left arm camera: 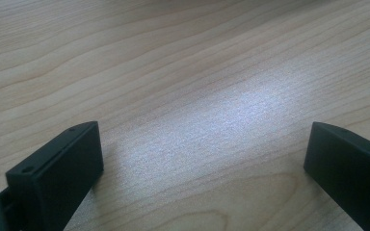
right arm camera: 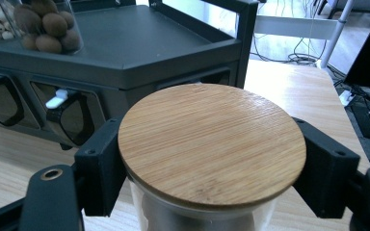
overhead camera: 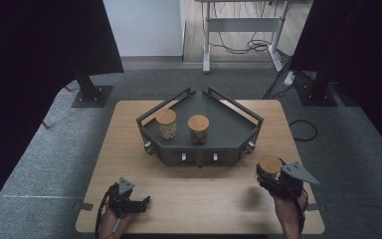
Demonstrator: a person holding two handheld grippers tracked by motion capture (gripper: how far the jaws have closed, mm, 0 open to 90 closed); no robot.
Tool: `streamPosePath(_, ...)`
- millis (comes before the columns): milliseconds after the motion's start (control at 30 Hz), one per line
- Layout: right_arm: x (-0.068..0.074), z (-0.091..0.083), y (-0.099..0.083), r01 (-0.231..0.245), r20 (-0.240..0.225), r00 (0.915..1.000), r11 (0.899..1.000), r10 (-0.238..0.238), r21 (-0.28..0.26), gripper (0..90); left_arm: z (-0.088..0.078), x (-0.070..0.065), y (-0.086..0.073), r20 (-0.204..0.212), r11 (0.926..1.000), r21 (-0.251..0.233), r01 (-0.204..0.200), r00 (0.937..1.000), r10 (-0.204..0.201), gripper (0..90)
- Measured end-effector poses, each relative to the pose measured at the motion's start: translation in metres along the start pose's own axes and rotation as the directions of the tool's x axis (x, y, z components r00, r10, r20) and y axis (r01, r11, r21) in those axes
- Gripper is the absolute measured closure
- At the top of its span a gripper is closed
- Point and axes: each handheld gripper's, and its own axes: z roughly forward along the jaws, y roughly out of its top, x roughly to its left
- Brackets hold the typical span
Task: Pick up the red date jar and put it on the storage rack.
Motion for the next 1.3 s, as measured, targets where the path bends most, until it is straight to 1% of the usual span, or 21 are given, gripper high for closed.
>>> streamPosePath(133,0.0,-0.001,0.004,-0.01,-0.005,0.9999,1.0,0.01,-0.003,22.7,0.0,0.0,0.0,0.001,1.0,0.0,0.0,1.0,0.0,0.0)
streamPosePath(700,0.002,-0.001,0.023,0.005,-0.012,0.9999,1.0,-0.005,-0.028,22.7,0.0,0.0,0.0,0.002,1.0,-0.001,0.001,1.0,-0.001,0.0)
streamPosePath(1133,0.003,0.004,0.041,0.012,-0.034,0.9993,0.999,-0.013,-0.041,22.7,0.0,0.0,0.0,0.002,1.0,-0.001,0.0,1.0,0.0,0.0)
streamPosePath(1300,0.001,0.006,0.046,-0.001,-0.047,0.9989,0.999,-0.001,-0.046,22.6,0.0,0.0,0.0,0.003,1.0,-0.001,-0.001,1.0,0.001,0.0)
